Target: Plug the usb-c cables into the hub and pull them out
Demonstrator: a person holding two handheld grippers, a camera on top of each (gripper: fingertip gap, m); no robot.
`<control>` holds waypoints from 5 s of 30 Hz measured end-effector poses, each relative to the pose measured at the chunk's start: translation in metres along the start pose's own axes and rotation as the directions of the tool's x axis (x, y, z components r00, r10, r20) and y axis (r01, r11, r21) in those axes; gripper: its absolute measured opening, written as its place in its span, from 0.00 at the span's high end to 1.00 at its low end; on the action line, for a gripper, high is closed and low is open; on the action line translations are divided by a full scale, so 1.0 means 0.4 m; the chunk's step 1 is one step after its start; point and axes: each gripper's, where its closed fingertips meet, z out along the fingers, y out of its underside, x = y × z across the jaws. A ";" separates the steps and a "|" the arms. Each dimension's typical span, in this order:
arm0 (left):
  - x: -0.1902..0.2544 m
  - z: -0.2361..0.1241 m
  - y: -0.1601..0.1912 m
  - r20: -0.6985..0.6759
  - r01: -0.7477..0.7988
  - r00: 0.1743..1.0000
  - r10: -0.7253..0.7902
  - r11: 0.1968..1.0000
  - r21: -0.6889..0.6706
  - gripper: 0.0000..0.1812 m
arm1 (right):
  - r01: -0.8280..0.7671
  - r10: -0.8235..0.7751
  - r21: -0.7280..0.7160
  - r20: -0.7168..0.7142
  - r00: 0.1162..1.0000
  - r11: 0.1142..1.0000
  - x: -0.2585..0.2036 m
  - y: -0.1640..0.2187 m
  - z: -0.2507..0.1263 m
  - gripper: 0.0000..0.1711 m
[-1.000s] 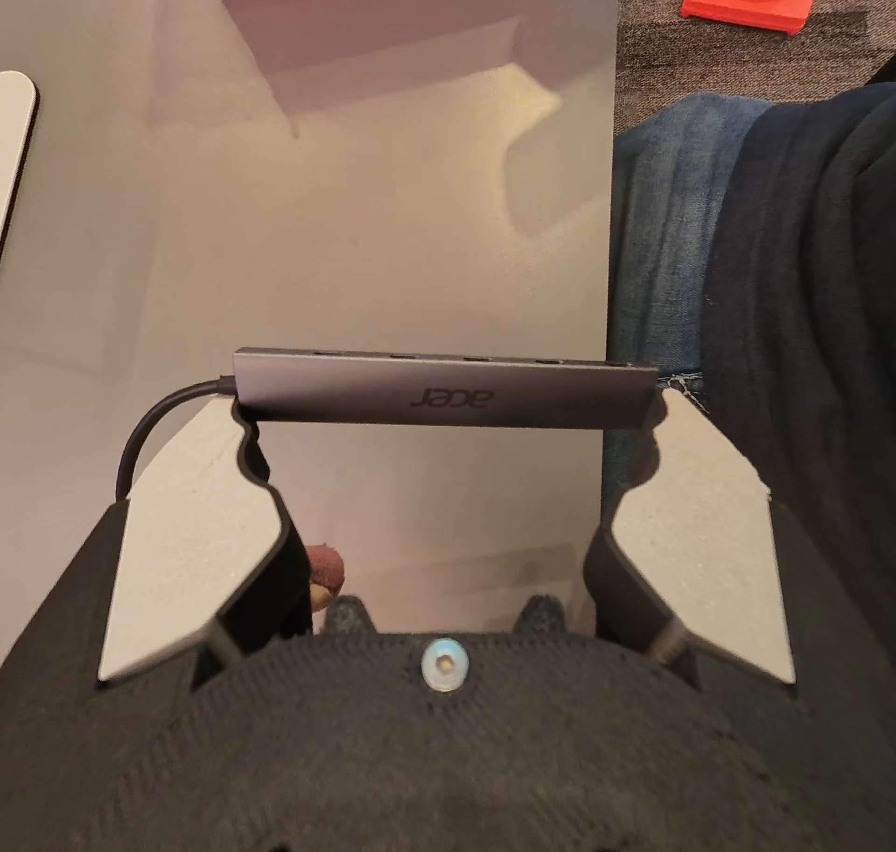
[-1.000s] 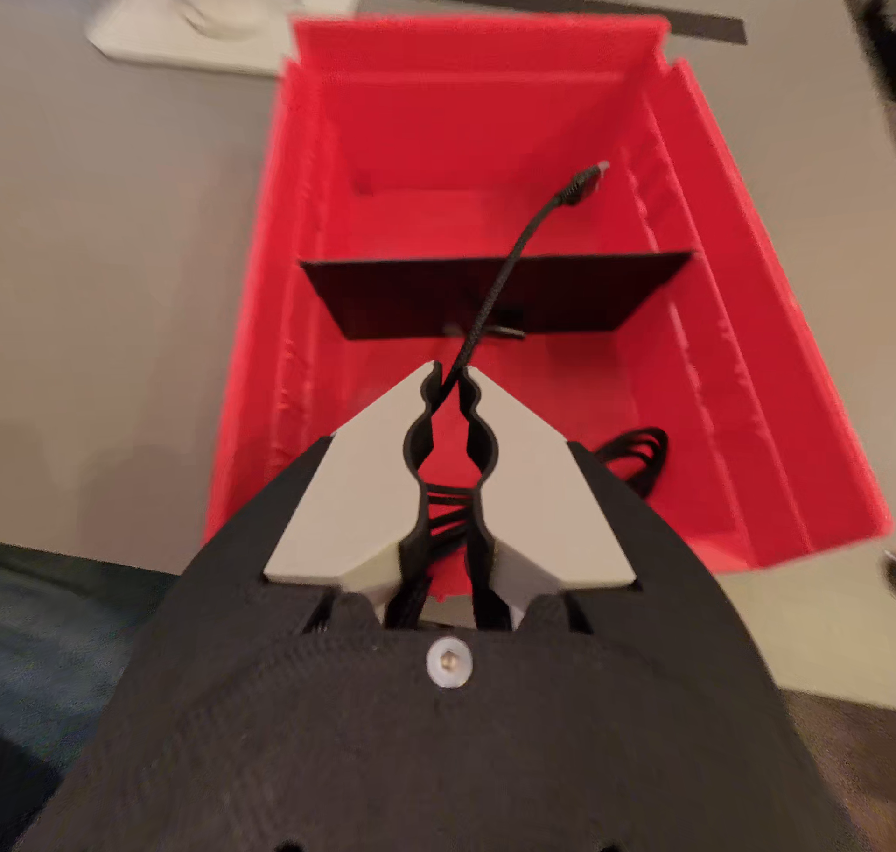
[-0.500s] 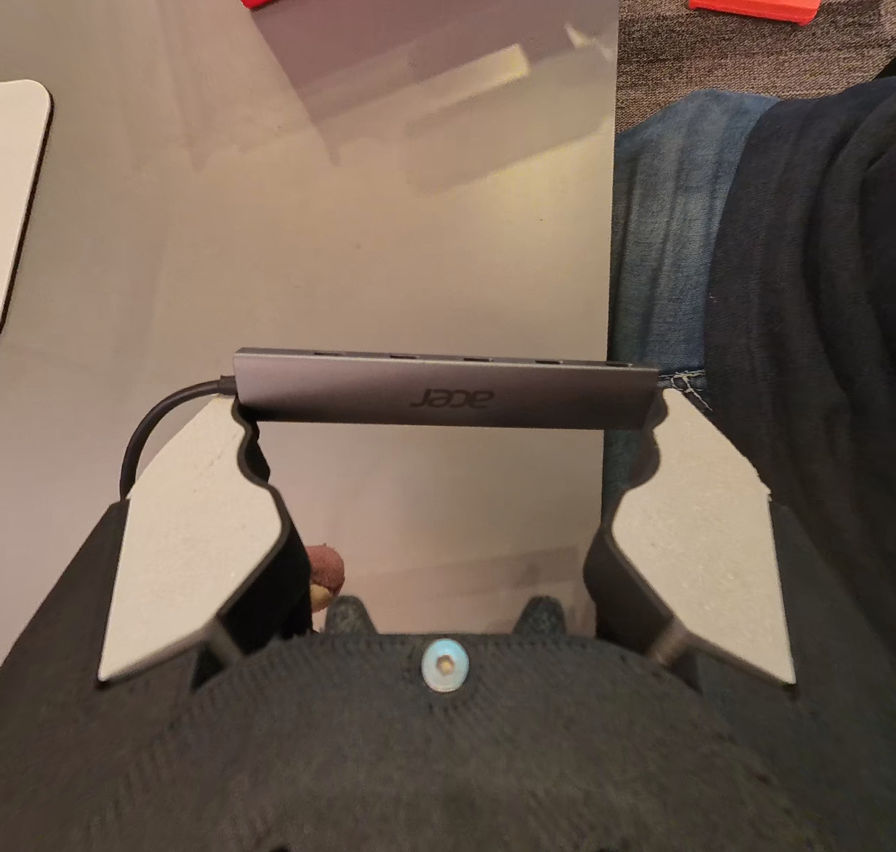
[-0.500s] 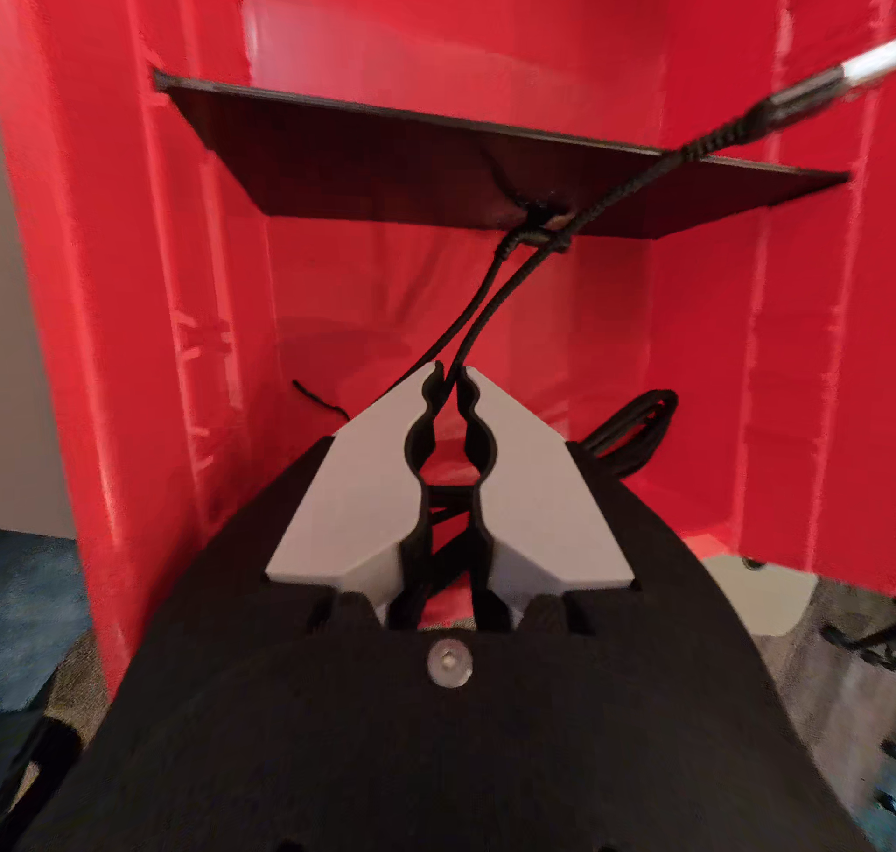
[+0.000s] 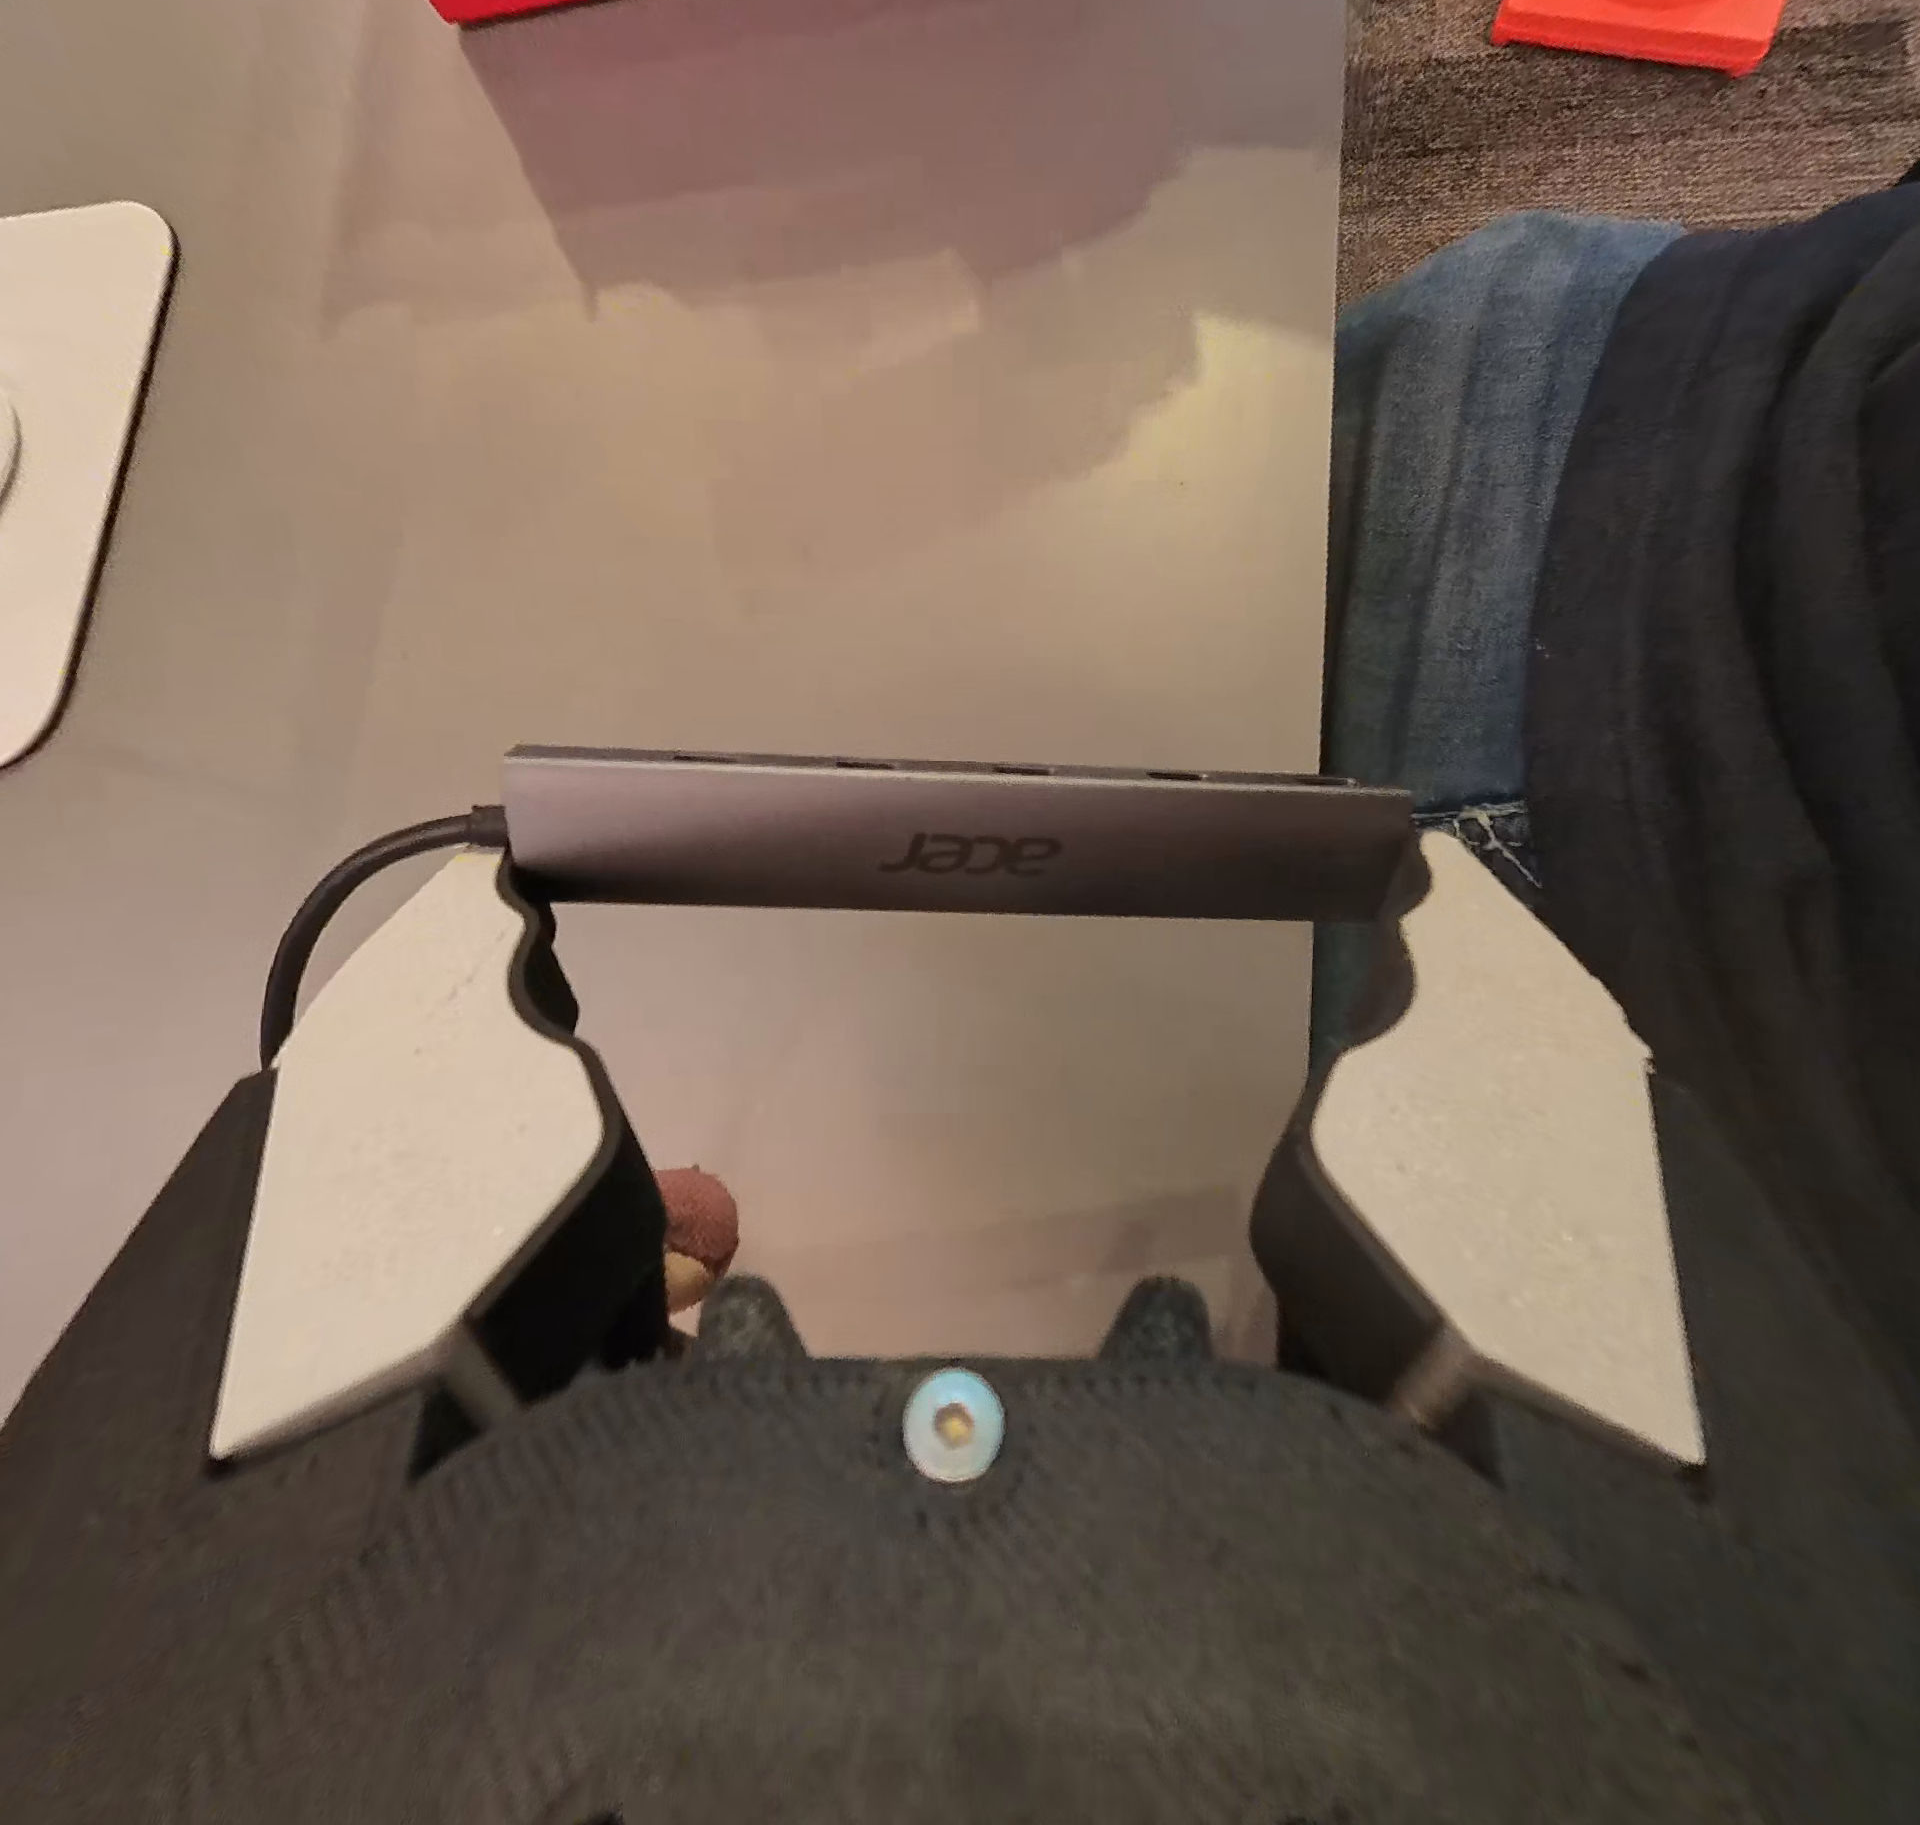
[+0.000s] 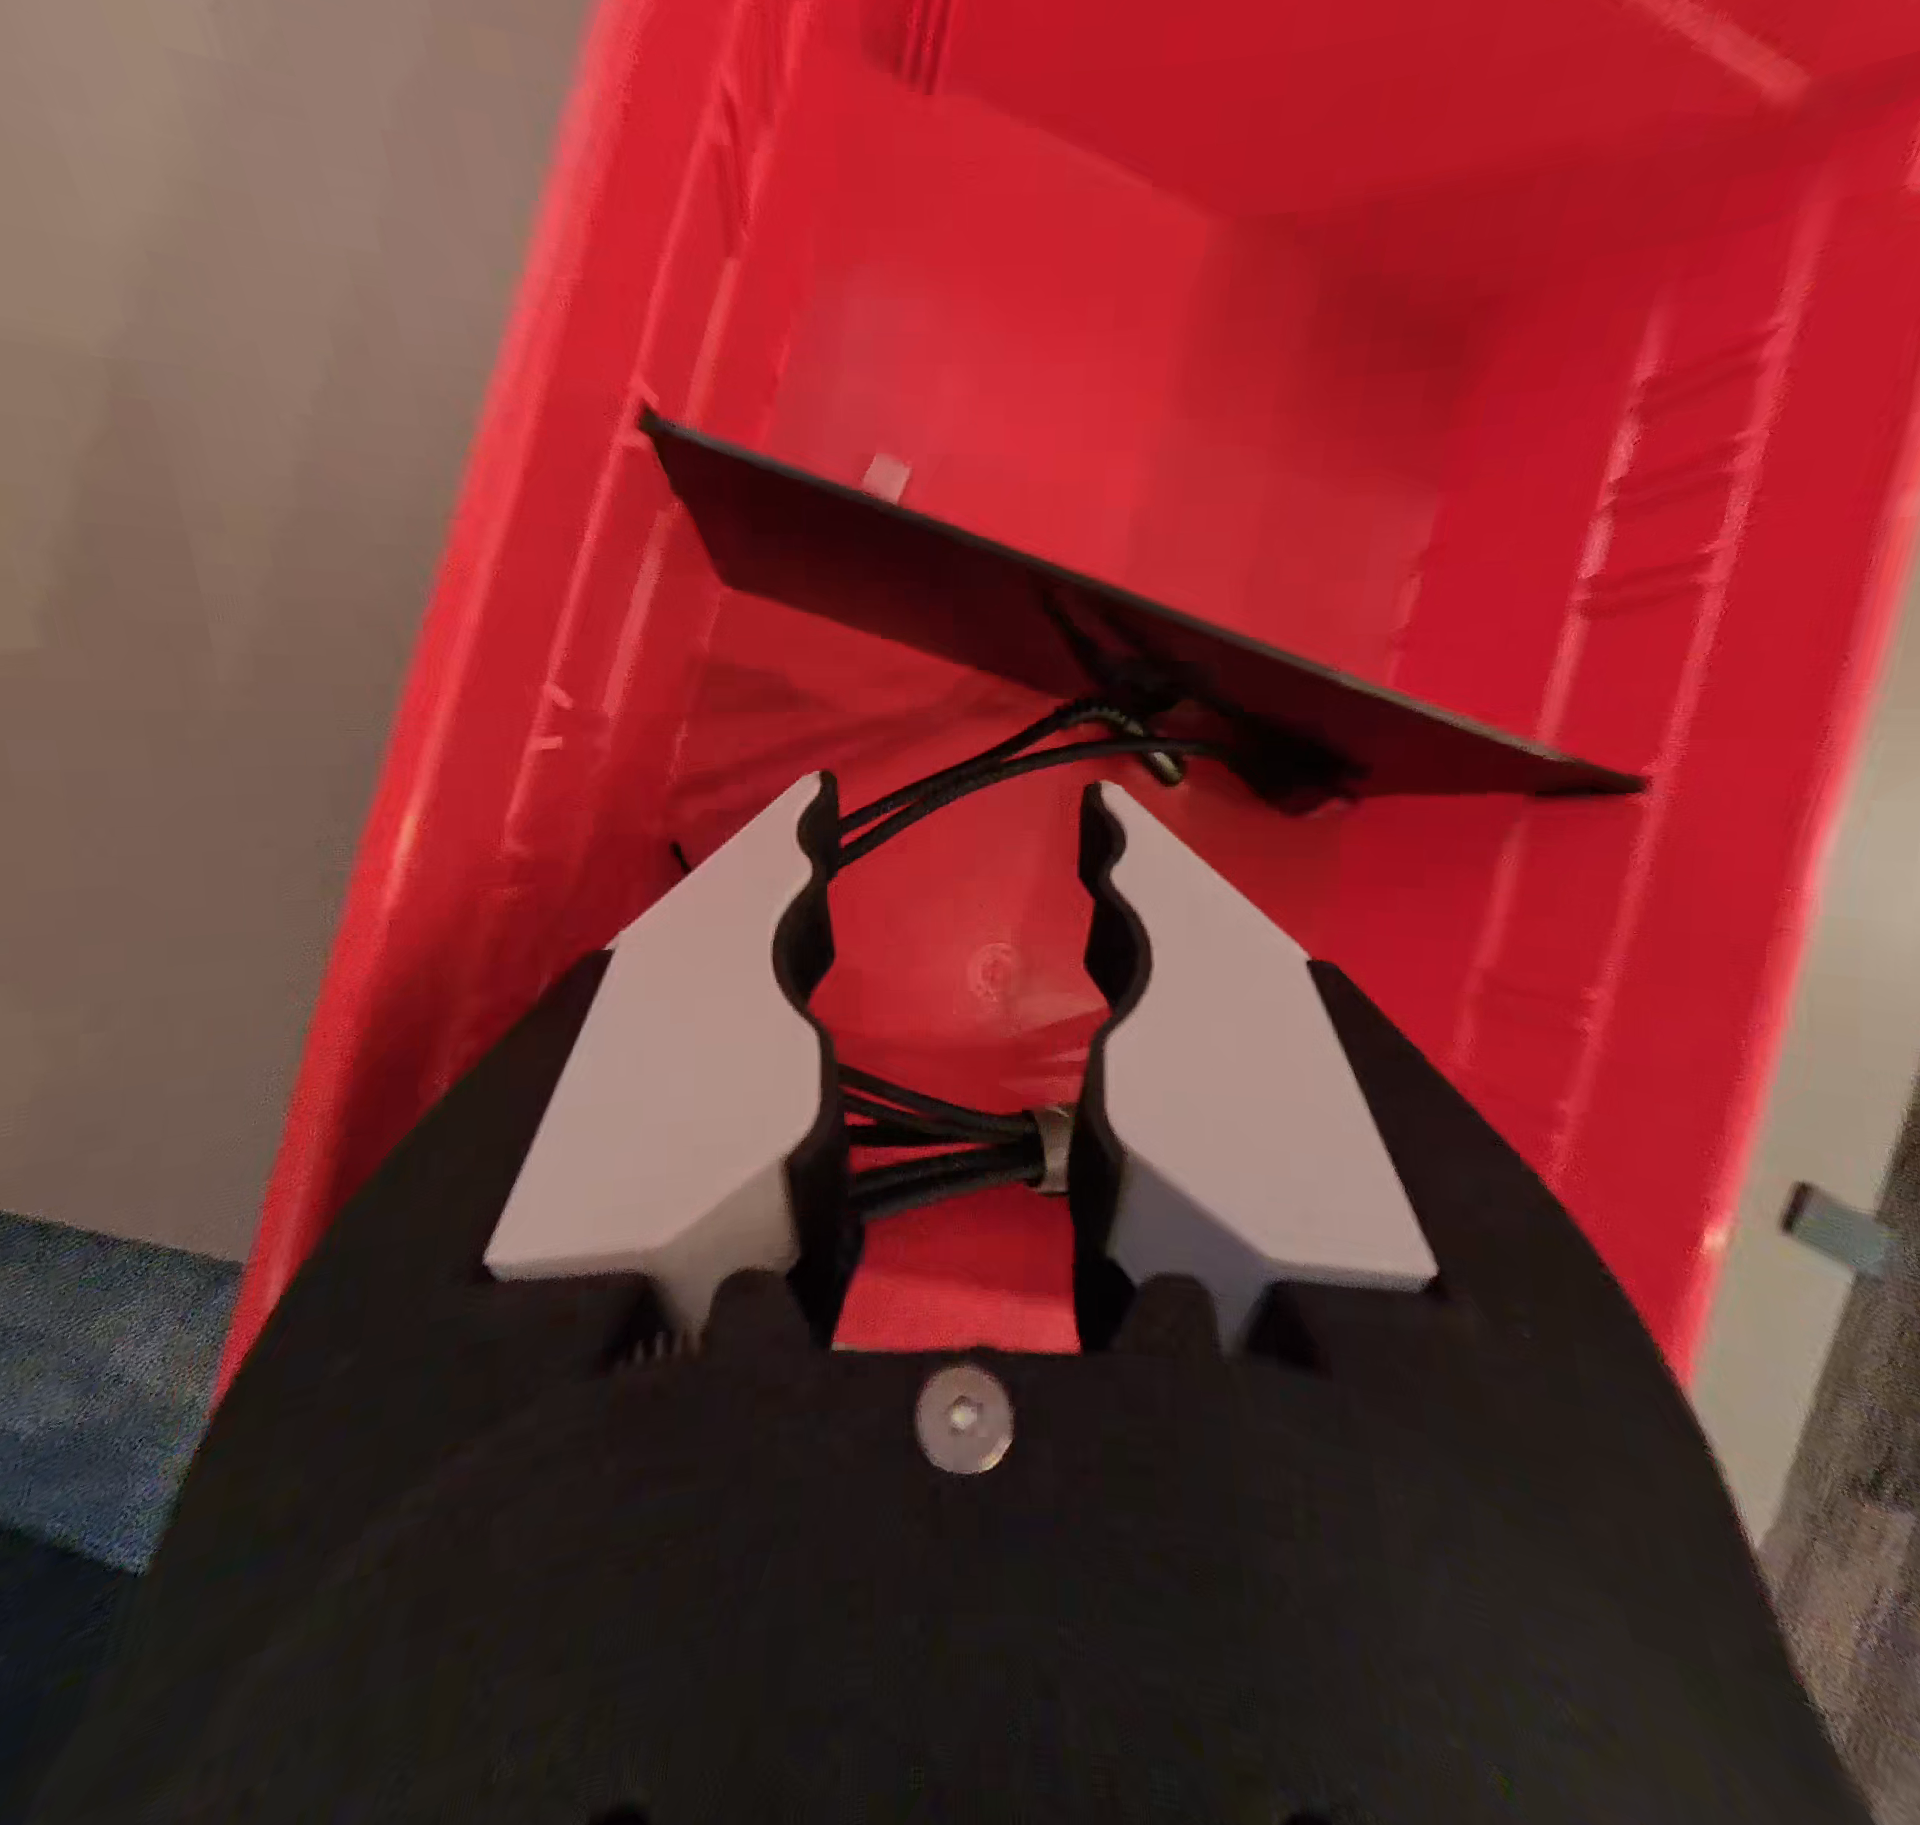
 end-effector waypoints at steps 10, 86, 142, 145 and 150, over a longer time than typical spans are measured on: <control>-0.028 0.008 -0.022 0.075 -0.019 0.997 0.017 1.000 0.022 0.21 | 0.133 -0.196 0.474 0.087 0.977 0.871 -0.233 -0.252 -0.271 0.83; -0.116 -0.015 -0.042 0.403 -0.117 0.908 0.117 0.993 -0.025 0.54 | 0.677 -0.677 0.037 0.073 0.732 0.735 0.178 -0.215 -0.008 0.79; -0.605 -0.442 0.401 0.408 0.798 0.466 -0.785 0.572 0.189 0.92 | 0.363 -0.473 0.521 0.090 0.876 0.772 -0.286 -0.142 -0.202 0.80; -0.608 -0.507 0.318 0.427 0.723 0.510 -0.747 0.641 0.257 0.94 | 0.373 -0.486 0.535 0.081 0.870 0.758 -0.298 -0.150 -0.215 0.81; -0.596 -0.586 0.176 0.473 0.578 0.602 -0.643 0.760 0.298 0.95 | 0.383 -0.507 0.564 0.073 0.859 0.731 -0.323 -0.170 -0.243 0.81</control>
